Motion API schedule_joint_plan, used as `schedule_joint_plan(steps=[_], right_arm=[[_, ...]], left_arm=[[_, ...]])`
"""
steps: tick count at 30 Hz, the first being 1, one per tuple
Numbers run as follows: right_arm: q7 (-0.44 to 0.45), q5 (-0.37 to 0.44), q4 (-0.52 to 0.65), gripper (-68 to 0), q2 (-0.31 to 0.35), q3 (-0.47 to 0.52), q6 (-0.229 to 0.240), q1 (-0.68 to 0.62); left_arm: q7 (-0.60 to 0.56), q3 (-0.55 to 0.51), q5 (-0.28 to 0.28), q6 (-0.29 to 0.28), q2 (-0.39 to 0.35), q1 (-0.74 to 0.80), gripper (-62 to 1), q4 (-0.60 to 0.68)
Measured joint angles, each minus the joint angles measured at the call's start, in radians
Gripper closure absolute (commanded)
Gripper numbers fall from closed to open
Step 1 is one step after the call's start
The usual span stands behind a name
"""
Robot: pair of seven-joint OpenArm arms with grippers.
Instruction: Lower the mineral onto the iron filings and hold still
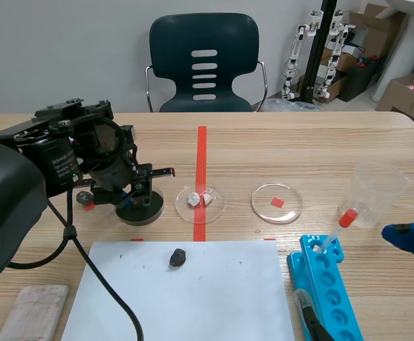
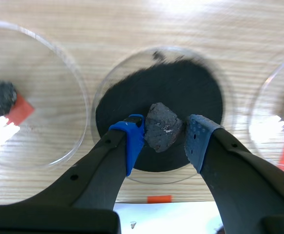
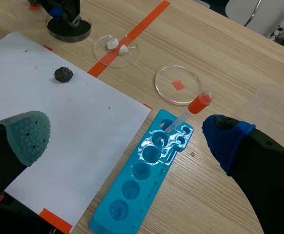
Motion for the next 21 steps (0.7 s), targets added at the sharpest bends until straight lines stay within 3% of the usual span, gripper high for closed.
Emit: schedule_joint_plan(steps=[6,14,18,21], right_arm=[[0.000,0.000,0.000,-67.9,0.000,0.000,0.000,0.000],[0.000,0.000,0.000,-67.9,0.000,0.000,0.000,0.000],[0.000,0.000,0.000,-67.9,0.000,0.000,0.000,0.000],[0.000,0.000,0.000,-67.9,0.000,0.000,0.000,0.000]], left_arm=[[-0.011,0.000,0.000,-0.003,-0.046,0.059,-14.3,0.199],[-0.079,0.000,0.011,-0.008,-0.155,0.314,-14.3,0.651],[-0.154,0.000,0.011,-0.065,-0.223,0.455,-14.3,0.910],[-0.232,0.000,0.011,-0.140,-0.279,0.568,-14.3,1.089]])
